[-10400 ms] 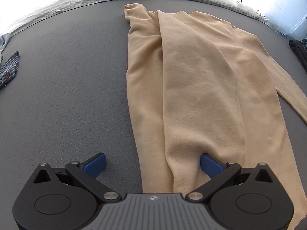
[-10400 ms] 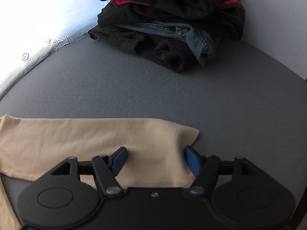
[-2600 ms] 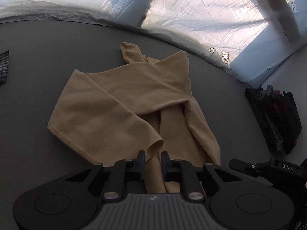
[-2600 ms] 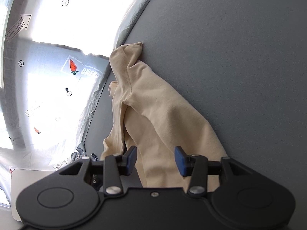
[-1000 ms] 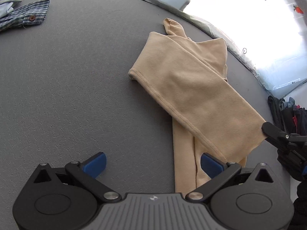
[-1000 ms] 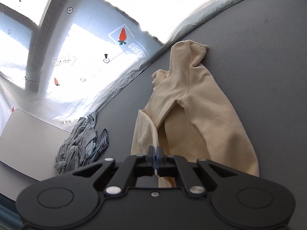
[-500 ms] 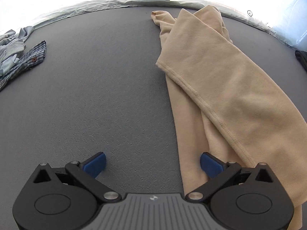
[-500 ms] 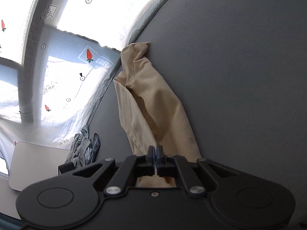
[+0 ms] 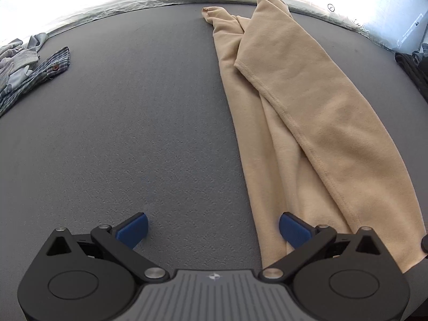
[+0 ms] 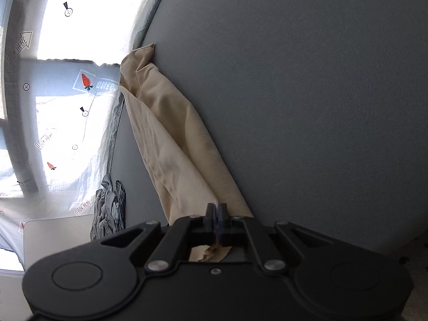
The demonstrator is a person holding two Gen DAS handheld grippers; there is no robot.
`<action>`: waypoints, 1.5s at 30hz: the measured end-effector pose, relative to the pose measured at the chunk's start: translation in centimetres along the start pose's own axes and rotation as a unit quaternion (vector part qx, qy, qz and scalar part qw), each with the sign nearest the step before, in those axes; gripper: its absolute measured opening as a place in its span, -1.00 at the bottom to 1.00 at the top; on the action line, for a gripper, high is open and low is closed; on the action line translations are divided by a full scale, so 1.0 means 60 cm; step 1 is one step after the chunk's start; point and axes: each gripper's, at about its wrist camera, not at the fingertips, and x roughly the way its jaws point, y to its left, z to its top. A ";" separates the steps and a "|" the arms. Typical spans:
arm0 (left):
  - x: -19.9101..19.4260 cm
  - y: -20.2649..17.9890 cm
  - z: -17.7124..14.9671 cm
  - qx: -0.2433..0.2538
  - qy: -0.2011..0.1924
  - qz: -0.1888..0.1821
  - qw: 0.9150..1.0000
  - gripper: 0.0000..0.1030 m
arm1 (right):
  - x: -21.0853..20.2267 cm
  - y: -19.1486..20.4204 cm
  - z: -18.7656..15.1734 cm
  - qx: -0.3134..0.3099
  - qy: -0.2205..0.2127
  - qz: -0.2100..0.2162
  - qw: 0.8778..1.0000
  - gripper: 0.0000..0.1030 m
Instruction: Fold clothes
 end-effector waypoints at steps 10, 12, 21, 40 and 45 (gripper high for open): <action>-0.004 -0.006 -0.018 -0.001 -0.033 0.005 0.999 1.00 | 0.030 0.013 -0.005 -0.053 0.037 -0.082 0.995 -0.85; -0.005 -0.007 -0.020 -0.001 -0.036 0.004 0.999 1.00 | 0.032 0.030 -0.006 -0.086 0.045 -0.107 0.989 -0.85; -0.004 -0.005 -0.021 0.001 -0.040 0.002 0.999 1.00 | 0.008 0.110 0.026 -0.199 -0.030 -0.127 0.971 -0.64; 0.075 0.111 0.246 -0.074 -0.042 0.010 0.996 1.00 | 0.199 0.274 0.286 -0.209 -0.069 -0.055 0.974 -0.53; 0.145 0.116 0.369 -0.082 -0.050 -0.005 0.995 1.00 | 0.281 0.318 0.381 -0.209 -0.063 -0.038 0.975 -0.41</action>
